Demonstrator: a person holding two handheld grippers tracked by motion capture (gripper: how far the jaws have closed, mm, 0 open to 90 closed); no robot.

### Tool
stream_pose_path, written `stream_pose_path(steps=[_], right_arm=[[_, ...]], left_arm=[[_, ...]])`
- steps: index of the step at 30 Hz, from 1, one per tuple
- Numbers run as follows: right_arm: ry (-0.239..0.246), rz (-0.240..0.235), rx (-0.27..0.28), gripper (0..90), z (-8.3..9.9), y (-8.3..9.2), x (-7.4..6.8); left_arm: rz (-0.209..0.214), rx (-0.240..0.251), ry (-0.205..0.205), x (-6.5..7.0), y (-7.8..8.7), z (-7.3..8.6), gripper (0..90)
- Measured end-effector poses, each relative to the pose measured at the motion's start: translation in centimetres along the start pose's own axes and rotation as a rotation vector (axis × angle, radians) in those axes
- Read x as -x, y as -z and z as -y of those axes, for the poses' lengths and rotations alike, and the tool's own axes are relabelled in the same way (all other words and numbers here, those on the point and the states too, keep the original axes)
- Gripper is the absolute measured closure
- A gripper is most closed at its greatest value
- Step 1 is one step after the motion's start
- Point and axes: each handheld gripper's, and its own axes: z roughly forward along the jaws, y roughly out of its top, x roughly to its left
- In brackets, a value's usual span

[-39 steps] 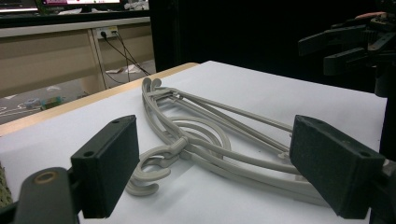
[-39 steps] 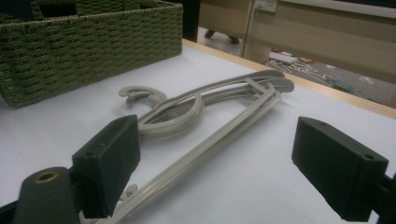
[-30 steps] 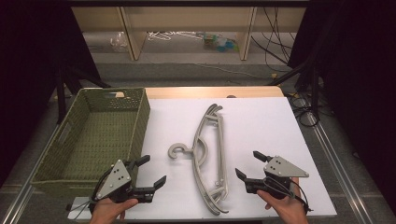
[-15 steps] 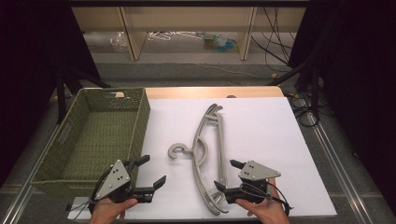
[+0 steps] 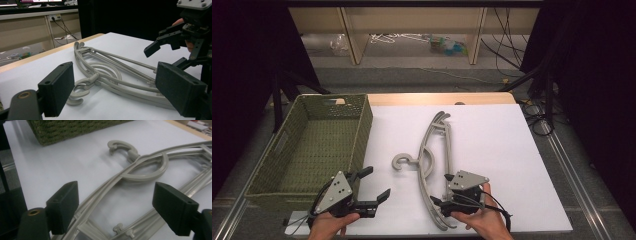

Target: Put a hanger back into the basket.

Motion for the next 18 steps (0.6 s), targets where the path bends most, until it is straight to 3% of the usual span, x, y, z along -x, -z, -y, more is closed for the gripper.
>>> stream_pose_path(steps=[13,14,17,18], right_arm=[[-0.011,-0.013,-0.148,29.3,-1.8,-3.3,0.5],[-0.012,-0.039,-0.181,30.4,-1.9,-3.5,0.5],[0.002,-0.041,-0.231,32.9,-2.2,-4.4,0.4],[-0.017,-0.041,-0.239,34.0,-2.2,-4.8,0.3]], left_arm=[[-0.007,-0.004,-0.004,-0.1,0.0,0.0,15.5],[-0.007,-0.005,-0.011,-0.2,0.0,0.0,15.5],[-0.006,-0.012,-0.001,-0.1,0.0,0.1,15.5],[-0.005,-0.011,-0.002,-0.1,0.0,0.0,15.5]])
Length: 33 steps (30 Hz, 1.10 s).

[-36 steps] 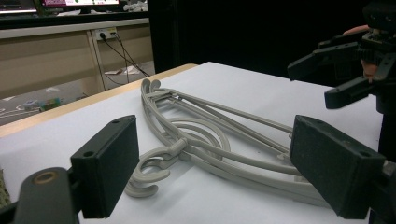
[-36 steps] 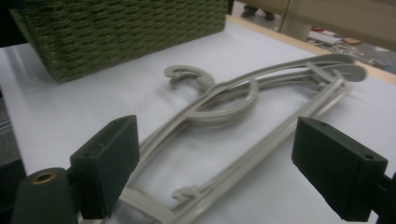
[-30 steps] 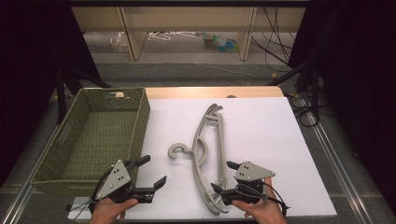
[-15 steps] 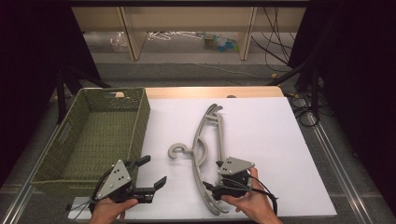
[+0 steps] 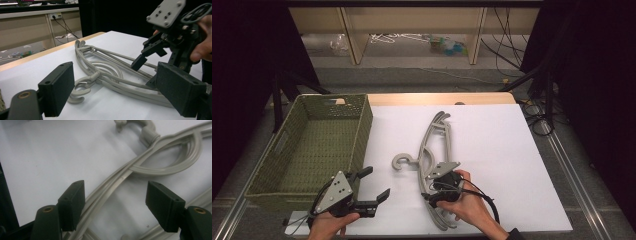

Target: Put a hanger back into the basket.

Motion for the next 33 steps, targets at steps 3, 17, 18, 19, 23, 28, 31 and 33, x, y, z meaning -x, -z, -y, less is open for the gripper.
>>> stream_pose_path(steps=[3,17,18,19,23,28,31,33], right_arm=[[-0.031,-0.026,-0.036,34.8,-0.4,-0.7,0.4],[-0.123,-0.127,-0.177,44.0,-1.4,-3.4,1.0],[-0.127,-0.133,-0.176,44.8,-1.4,-3.5,1.2],[-0.142,-0.144,-0.177,47.4,-1.4,-3.5,1.4],[-0.165,-0.177,-0.175,54.2,-1.5,-3.6,1.6],[-0.185,-0.194,-0.169,60.0,-1.6,-3.4,1.7],[-0.190,-0.193,-0.174,60.5,-1.6,-3.3,1.7],[-0.193,-0.193,-0.177,61.0,-1.5,-3.2,1.8]], left_arm=[[0.003,-0.002,-0.002,0.0,0.0,0.0,15.6],[0.005,-0.004,-0.002,0.0,0.0,0.0,15.6],[0.005,-0.004,0.001,0.0,0.0,0.0,15.6],[0.005,-0.002,0.000,0.0,0.0,0.0,15.6],[0.007,-0.004,-0.005,0.0,0.0,0.0,15.6],[0.006,-0.004,0.000,0.0,0.1,0.0,15.7],[0.006,-0.002,-0.003,0.0,0.1,0.0,15.7],[0.005,-0.002,-0.004,0.0,0.1,-0.1,15.7]])
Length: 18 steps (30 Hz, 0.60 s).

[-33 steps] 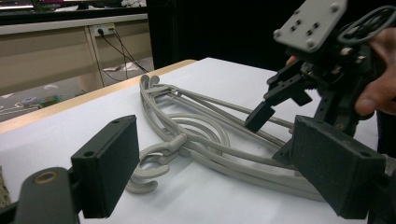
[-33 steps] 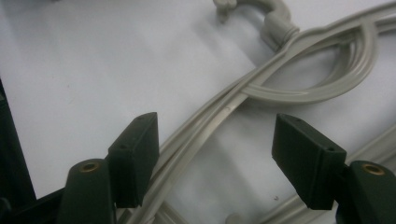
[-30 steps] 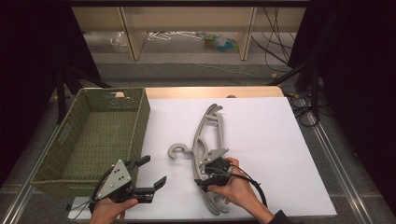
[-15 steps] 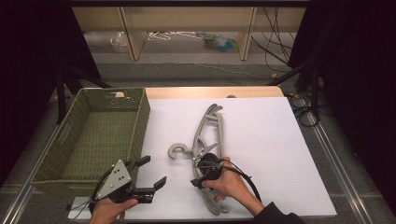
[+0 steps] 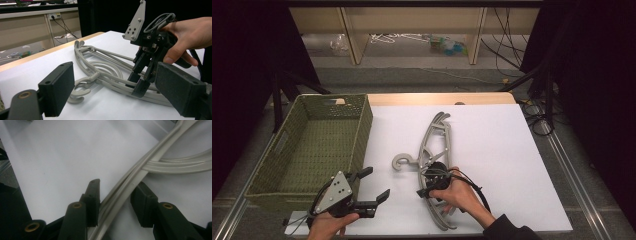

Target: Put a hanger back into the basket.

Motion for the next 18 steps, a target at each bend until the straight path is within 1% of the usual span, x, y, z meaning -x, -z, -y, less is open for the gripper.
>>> stream_pose_path(steps=[2,3,4,5,7,8,9,10,11,13,14,15,16,18], right_arm=[[-0.005,-0.008,-0.005,61.2,0.03,0.17,0.03],[-0.005,-0.002,0.001,61.3,0.04,0.22,0.02],[-0.001,-0.010,-0.006,61.3,0.02,0.30,0.05],[0.001,-0.012,-0.009,61.2,0.02,0.35,0.08],[0.004,-0.012,-0.010,61.2,0.01,0.38,0.12],[0.004,-0.011,-0.012,61.2,0.01,0.36,0.10],[0.003,-0.012,-0.015,61.2,0.01,0.33,0.08],[0.003,-0.012,-0.016,61.2,0.01,0.32,0.07],[0.004,-0.012,-0.016,61.3,0.01,0.33,0.06],[0.003,-0.013,-0.015,61.4,0.01,0.37,0.11],[0.002,-0.013,-0.017,61.5,0.01,0.39,0.13],[-0.001,-0.014,-0.018,61.6,-0.01,0.42,0.14],[-0.002,-0.018,-0.019,61.6,-0.03,0.47,0.17],[-0.003,-0.022,-0.019,61.5,-0.04,0.49,0.22]], left_arm=[[0.001,0.003,-0.003,-0.05,0.01,-0.01,15.7],[0.000,-0.001,-0.003,-0.05,0.04,-0.01,15.7],[0.000,-0.001,-0.001,-0.06,0.04,-0.01,15.7],[0.008,0.013,0.001,-0.08,-0.08,0.03,15.7],[0.000,-0.002,0.000,-0.05,0.02,0.00,15.6],[0.000,-0.002,0.000,-0.05,0.02,-0.01,15.7],[0.007,0.013,0.002,-0.07,-0.07,0.03,15.6],[0.000,0.001,-0.002,-0.06,0.02,-0.02,15.7],[0.007,0.012,0.000,-0.07,-0.07,0.03,15.6],[0.006,0.011,0.001,-0.07,-0.05,0.03,15.6],[-0.002,-0.002,-0.003,-0.06,0.06,-0.02,15.6],[-0.001,0.000,-0.004,-0.07,0.04,-0.01,15.6],[0.006,0.012,-0.002,-0.08,-0.06,0.04,15.7],[0.004,0.011,-0.002,-0.08,-0.05,0.03,15.6]])
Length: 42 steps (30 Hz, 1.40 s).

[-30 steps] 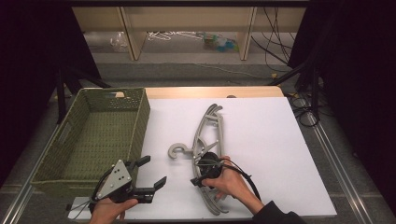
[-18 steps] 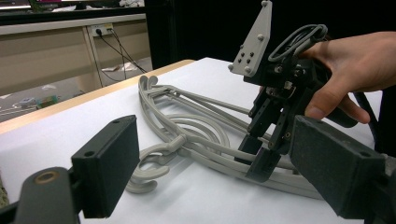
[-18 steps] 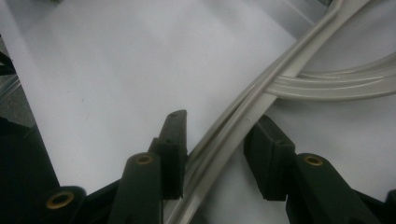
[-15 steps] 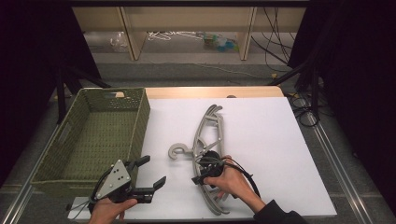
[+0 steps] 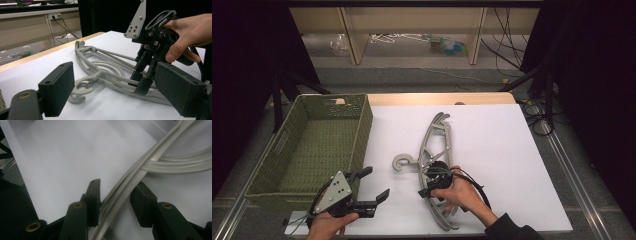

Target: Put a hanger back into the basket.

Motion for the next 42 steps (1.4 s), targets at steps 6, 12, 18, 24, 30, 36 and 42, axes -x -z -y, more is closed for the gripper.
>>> stream_pose_path(steps=[6,12,18,24,30,36,42], right_arm=[[0.003,0.000,-0.009,60.6,0.0,-0.2,0.0],[-0.006,-0.005,0.010,65.9,-0.1,0.2,0.2],[-0.001,-0.002,0.024,66.9,-0.2,1.0,0.0],[0.011,0.003,0.091,72.1,0.1,3.7,0.4],[0.036,0.035,0.113,82.2,1.3,6.2,2.0],[0.154,0.028,0.091,82.7,2.0,7.5,2.2],[0.198,-0.006,0.082,82.8,2.7,9.3,2.3]], left_arm=[[-0.006,-0.013,-0.005,0.1,0.1,-0.1,15.7],[-0.011,-0.012,0.003,0.1,0.1,-0.1,15.6],[-0.012,-0.011,-0.007,0.0,0.2,-0.1,15.7],[-0.020,-0.009,-0.007,-0.1,0.2,-0.1,15.7],[-0.020,-0.010,-0.009,0.0,0.2,-0.1,15.8],[-0.028,-0.005,-0.023,-0.2,0.5,-0.3,15.8],[-0.038,-0.024,-0.038,-0.2,0.1,-0.1,15.9]])
